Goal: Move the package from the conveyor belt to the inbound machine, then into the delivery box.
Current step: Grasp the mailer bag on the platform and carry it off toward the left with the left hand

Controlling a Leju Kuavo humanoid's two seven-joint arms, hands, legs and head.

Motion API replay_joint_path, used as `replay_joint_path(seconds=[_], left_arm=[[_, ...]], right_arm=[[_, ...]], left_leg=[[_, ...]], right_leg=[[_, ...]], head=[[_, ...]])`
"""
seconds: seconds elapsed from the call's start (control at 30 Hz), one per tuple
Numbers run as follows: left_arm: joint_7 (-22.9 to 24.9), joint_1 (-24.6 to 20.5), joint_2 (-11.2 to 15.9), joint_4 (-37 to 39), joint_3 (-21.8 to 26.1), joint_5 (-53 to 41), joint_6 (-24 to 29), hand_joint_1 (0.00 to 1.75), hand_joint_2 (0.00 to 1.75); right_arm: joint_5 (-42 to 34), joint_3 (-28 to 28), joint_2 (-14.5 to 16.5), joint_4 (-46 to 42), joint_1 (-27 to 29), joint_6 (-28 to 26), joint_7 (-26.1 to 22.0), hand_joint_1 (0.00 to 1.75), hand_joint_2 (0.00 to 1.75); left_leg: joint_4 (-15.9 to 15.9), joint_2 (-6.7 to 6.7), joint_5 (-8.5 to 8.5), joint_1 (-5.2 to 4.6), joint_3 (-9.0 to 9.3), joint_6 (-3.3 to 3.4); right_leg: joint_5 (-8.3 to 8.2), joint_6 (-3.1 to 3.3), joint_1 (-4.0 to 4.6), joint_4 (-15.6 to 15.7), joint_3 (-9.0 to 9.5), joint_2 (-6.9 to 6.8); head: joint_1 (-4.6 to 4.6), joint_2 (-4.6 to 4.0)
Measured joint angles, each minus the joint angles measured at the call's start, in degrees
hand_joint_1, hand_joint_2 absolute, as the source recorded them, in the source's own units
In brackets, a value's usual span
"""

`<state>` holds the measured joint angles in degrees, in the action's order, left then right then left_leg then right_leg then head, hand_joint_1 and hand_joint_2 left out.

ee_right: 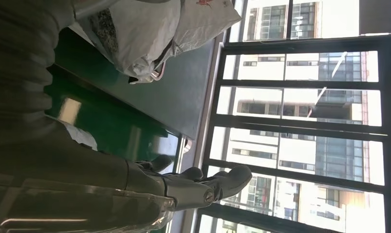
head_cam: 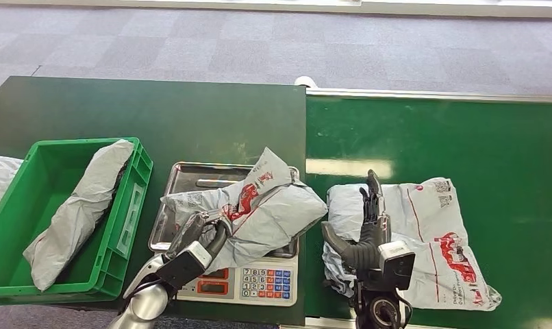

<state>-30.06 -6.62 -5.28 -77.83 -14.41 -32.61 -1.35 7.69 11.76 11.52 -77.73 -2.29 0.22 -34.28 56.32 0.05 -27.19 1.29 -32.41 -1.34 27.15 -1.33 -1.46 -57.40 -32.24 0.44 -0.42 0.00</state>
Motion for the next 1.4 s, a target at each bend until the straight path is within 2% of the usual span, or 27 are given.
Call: replay_joint_path(seconds=[0.17,0.33,0.53,0.77,0.9,1.4], left_arm=[[-1.9,0.0,-0.4,-0.3,0.5,2.9,0.4,1.75,1.75],[-5.9,0.2,-1.0,-2.2,1.3,6.4,4.3,1.75,1.75],[-8.8,1.0,-1.5,-5.1,1.6,10.5,6.6,1.75,1.75],[-10.0,1.8,-1.4,-8.8,1.4,14.0,7.2,1.71,1.75],[-10.0,1.9,-1.1,-9.1,0.3,11.0,5.2,0.01,1.75],[-6.3,1.5,-0.1,-4.8,-6.8,-5.2,2.4,0.0,1.75]], right_arm=[[0.0,-0.5,0.3,-0.4,0.1,0.0,0.1,0.0,1.75],[0.0,-0.7,0.5,-0.7,0.2,0.0,0.3,0.0,1.75],[0.1,-1.0,0.8,-0.7,0.2,0.0,0.4,0.0,1.75],[0.0,-1.1,0.9,-0.7,0.0,0.0,0.6,0.0,1.75],[-0.1,-1.1,0.9,-0.7,-0.2,0.0,0.6,0.0,1.75],[-0.1,-1.0,0.9,-0.5,-1.1,0.5,0.7,0.0,1.75]], left_leg=[[0.0,0.0,0.0,0.0,0.0,0.0],[0.0,-0.01,0.0,0.0,-0.02,0.0],[0.0,-0.01,0.0,0.0,-0.03,0.0],[0.0,-0.03,0.0,0.0,-0.04,0.0],[0.0,-0.03,0.0,0.0,-0.04,0.0],[0.0,-0.03,0.0,0.0,-0.04,0.0]], right_leg=[[0.0,0.0,0.0,0.0,-0.01,0.0],[0.0,0.0,0.0,0.0,-0.01,0.0],[0.0,0.0,0.0,0.0,-0.01,0.0],[0.0,0.0,0.0,0.0,-0.01,-0.01],[0.0,0.0,0.0,0.0,-0.01,-0.01],[0.0,0.0,0.0,0.0,-0.02,0.0]], head=[[0.0,0.0],[0.01,0.0],[0.0,0.0],[0.01,0.0],[0.01,0.0],[0.0,0.0]])
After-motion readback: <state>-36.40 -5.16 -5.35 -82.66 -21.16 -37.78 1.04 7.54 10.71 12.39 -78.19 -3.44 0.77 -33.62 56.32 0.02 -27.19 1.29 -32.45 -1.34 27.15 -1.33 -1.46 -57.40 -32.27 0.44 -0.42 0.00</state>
